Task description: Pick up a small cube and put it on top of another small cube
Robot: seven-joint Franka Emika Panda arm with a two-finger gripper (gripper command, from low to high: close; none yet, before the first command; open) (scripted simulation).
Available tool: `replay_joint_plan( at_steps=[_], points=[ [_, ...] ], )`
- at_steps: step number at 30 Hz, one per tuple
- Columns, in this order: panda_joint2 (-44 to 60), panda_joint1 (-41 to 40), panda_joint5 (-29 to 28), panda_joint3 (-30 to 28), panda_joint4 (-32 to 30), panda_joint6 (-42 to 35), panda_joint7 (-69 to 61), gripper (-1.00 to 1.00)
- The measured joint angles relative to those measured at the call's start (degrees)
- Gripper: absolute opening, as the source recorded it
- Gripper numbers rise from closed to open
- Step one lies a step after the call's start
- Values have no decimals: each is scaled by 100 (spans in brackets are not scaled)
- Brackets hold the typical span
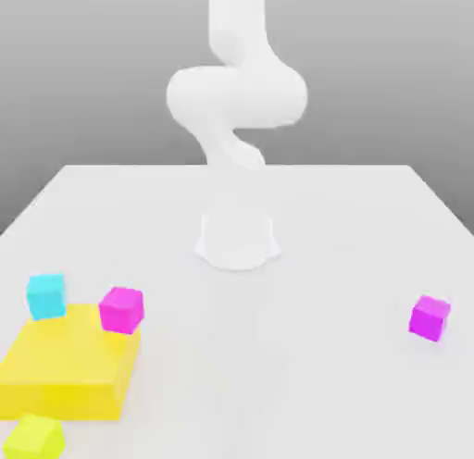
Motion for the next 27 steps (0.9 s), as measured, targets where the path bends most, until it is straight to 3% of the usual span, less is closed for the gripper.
replay_joint_plan(
  at_steps=[14, 27],
  points=[
    [2940, 108, 897, -1163, 222, 670, -1252, 0],
    [5588, -512, 1485, -1511, 413, 1322, -2237, 0]
  ],
)
